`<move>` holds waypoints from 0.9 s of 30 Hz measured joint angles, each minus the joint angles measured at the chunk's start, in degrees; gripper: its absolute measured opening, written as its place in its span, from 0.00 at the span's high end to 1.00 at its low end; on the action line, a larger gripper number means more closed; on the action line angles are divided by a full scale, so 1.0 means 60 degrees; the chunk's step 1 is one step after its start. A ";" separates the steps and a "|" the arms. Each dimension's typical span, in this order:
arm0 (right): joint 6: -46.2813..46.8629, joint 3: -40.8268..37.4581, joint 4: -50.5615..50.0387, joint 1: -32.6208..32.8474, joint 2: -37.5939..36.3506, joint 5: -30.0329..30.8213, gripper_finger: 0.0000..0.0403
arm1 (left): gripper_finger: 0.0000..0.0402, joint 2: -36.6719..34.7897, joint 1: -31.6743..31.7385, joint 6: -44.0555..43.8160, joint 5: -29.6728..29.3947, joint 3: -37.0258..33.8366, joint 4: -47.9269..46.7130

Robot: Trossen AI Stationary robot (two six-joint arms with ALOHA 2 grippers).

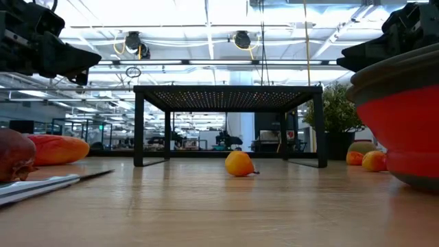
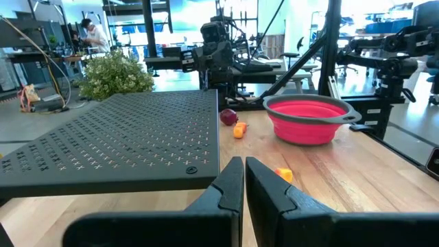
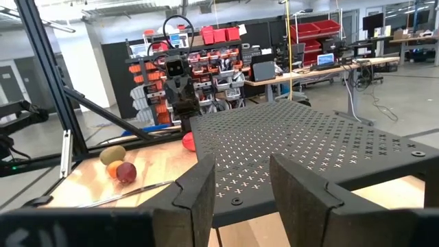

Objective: Pick & Place Fruit
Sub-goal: Put the strainer on the shelf

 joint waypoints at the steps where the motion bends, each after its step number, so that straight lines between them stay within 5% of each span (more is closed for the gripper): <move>1: 0.0000 -0.0003 0.0000 0.0000 -0.0001 0.0000 0.68 | 0.95 -0.0002 -0.0003 -0.0001 0.0000 0.0000 0.0000; 19: 0.0030 -0.0001 0.0024 0.0000 -0.0001 0.0000 0.68 | 0.95 -0.0002 -0.0001 -0.0222 -0.1036 -0.0004 0.1235; 27: 0.0044 -0.0004 0.1417 0.0000 -0.0001 -0.0015 0.68 | 0.95 -0.0003 0.0000 0.0059 -0.1269 -0.0004 0.1231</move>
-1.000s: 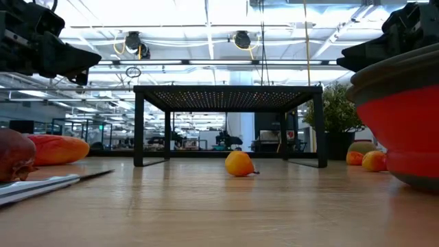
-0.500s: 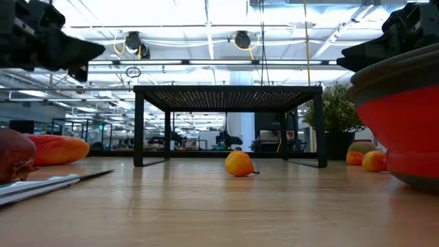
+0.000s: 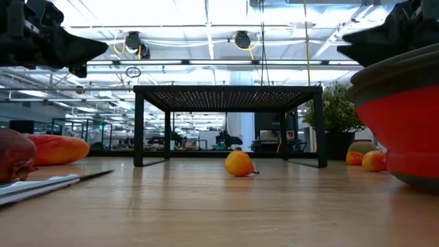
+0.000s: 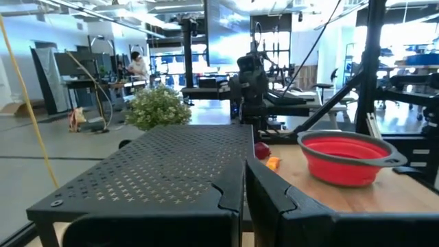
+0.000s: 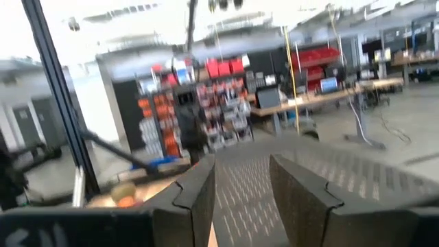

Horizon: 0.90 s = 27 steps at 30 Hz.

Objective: Pick & Place Fruit
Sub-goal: Put the strainer on the shelf

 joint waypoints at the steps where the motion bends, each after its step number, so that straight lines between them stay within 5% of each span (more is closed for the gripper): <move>1: 0.0002 0.0001 0.0242 0.0000 0.0000 0.0000 0.68 | 0.95 0.0000 0.0001 0.0007 0.0001 0.0000 0.0000; 11: 0.0472 0.0000 0.2402 0.0000 0.0000 0.0000 0.68 | 0.95 0.0000 -0.0002 -0.0003 0.0001 0.0000 -0.0004; 27: 0.0402 0.0000 0.2433 0.0000 0.0004 0.0015 0.68 | 0.95 0.0000 0.0000 0.0036 0.0001 0.0000 -0.0011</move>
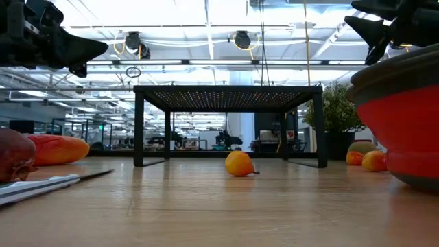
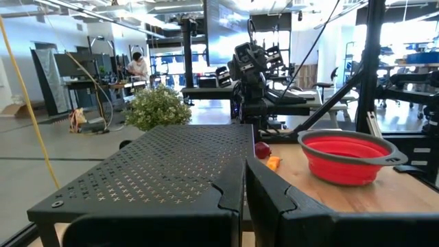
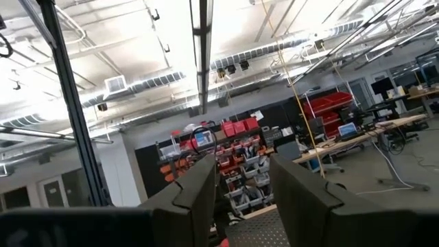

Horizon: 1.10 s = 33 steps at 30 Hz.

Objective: Pick & Place Fruit
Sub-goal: Put the strainer on the shelf

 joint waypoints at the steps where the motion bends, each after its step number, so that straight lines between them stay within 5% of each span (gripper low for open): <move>1: -0.0008 0.0000 0.0000 0.0000 0.0000 0.0015 0.68 | 0.95 0.0000 0.0000 0.0000 0.0000 0.0000 0.0000; 28: 0.0064 0.0031 -0.0020 0.0000 0.0000 0.0230 0.68 | 0.95 0.0000 0.0000 -0.0022 0.0000 0.0004 -0.0004; 33: 0.0063 0.0701 -0.1170 0.0000 0.0204 0.0176 0.68 | 0.95 0.0000 0.0000 -0.0018 0.0000 0.0004 -0.0004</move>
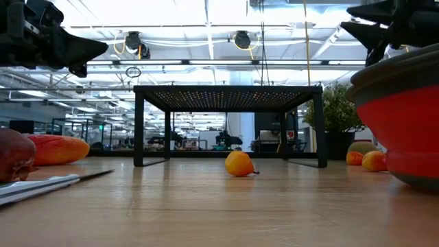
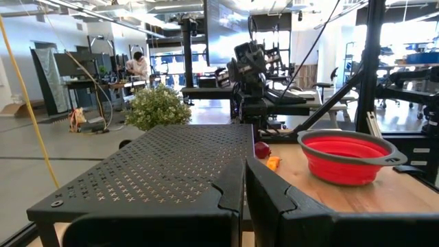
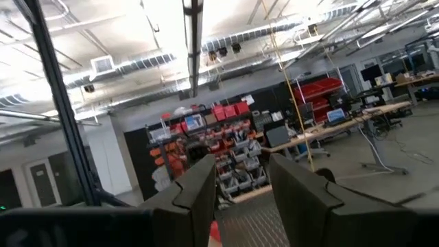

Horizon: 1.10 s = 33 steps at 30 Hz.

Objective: Pick & Place Fruit
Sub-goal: Put the strainer on the shelf

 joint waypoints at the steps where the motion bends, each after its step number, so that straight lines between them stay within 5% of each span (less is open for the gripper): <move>1: 0.0001 0.0258 -0.0301 0.0000 0.0091 -0.0129 0.68 | 0.95 0.0000 0.0000 0.0000 0.0000 0.0000 0.0000; 20: 0.0231 0.5761 -0.6622 0.0066 0.5976 -0.3695 0.68 | 0.95 0.0004 -0.0002 0.0011 0.0004 0.0000 -0.0002; 33: 0.0026 0.8081 -1.0085 0.1463 0.8182 -0.3706 0.68 | 0.95 0.0003 0.0000 0.0000 0.0011 0.0000 -0.0004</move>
